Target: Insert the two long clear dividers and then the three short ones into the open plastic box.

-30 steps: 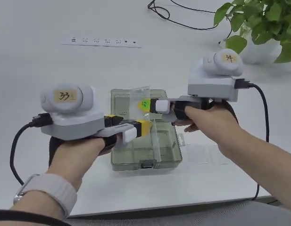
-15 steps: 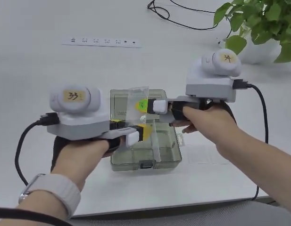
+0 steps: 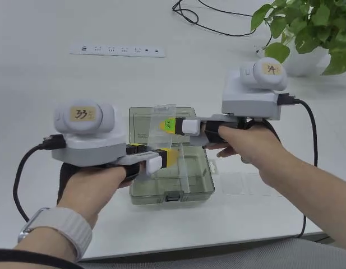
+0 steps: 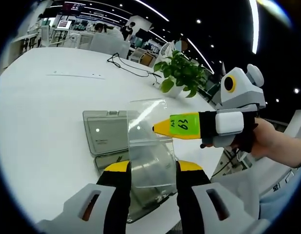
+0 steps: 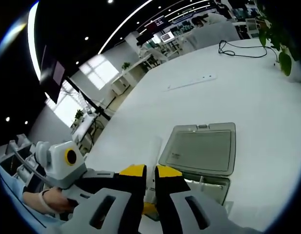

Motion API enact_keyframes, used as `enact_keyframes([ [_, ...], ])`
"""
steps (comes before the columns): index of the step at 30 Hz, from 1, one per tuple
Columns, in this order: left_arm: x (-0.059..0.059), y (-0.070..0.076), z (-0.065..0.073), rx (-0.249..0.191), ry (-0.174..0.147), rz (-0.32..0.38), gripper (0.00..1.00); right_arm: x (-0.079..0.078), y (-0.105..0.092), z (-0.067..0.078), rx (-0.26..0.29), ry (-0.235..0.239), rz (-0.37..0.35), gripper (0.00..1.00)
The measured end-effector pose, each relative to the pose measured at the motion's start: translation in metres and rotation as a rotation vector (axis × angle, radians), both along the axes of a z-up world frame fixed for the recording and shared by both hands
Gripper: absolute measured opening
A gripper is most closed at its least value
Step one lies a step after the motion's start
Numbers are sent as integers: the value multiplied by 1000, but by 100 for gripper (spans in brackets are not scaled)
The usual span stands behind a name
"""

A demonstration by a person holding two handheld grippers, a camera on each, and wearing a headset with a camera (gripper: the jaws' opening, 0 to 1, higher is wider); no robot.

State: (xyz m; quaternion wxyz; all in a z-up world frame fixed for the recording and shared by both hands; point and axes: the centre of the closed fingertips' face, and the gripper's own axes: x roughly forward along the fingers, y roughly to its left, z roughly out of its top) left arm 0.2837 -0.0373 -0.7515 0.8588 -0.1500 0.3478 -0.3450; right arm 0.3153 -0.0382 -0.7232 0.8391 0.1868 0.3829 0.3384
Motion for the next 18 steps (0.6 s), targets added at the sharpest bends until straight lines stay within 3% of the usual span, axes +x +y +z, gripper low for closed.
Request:
enact_keyframes([
  [1,0,0,0,0,0,1,34,-2,0,0,-2,7,1,4],
  [12,0,0,-5,5,2,0,35,-7,6,2,3,47,-4,2],
  [18,0,-1,-3,10,-28,-17,36,-7,5,1,-11,60,-2,1],
])
